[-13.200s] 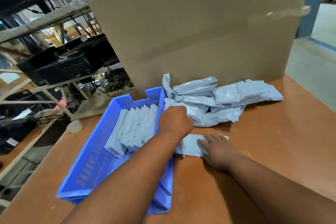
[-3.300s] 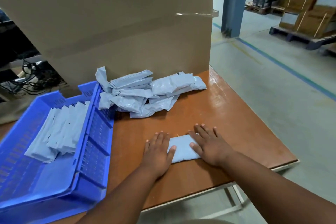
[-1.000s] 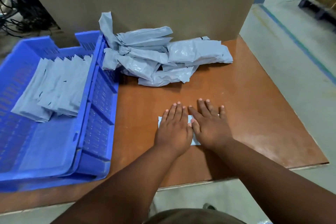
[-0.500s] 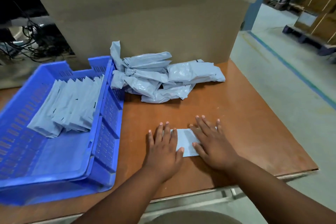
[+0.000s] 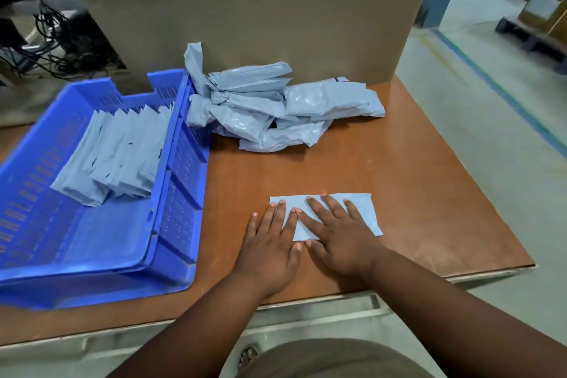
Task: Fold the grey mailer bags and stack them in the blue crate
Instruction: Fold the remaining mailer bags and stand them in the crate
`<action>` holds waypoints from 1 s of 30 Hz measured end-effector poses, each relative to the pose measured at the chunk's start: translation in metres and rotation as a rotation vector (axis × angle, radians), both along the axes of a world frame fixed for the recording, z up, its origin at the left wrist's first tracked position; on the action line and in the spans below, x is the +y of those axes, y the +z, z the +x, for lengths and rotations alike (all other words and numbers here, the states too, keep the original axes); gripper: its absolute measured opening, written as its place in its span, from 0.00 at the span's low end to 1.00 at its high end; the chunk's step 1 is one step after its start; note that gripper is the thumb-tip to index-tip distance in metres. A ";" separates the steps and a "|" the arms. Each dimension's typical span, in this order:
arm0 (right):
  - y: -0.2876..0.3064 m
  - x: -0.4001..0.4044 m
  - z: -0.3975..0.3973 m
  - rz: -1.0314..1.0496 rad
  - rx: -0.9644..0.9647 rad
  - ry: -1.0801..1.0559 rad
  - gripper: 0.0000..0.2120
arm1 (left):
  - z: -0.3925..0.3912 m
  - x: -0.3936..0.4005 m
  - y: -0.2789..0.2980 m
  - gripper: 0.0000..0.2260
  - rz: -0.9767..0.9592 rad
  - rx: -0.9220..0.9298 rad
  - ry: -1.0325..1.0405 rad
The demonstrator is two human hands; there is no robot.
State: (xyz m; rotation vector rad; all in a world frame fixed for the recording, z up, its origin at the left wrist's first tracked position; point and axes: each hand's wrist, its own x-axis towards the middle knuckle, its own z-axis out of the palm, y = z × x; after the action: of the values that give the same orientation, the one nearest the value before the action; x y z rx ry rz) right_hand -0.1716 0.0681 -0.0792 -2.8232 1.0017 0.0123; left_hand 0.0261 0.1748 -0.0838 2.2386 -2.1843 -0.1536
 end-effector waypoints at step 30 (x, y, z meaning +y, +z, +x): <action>0.002 -0.006 -0.041 -0.005 -0.086 -0.018 0.36 | -0.043 -0.036 0.014 0.33 0.047 0.027 -0.055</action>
State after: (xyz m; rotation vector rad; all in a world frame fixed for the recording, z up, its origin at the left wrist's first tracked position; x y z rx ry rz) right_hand -0.2130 0.0623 -0.0777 -2.7927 1.0089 -0.1131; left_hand -0.0165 0.1383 -0.0698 2.1868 -2.2535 -0.2360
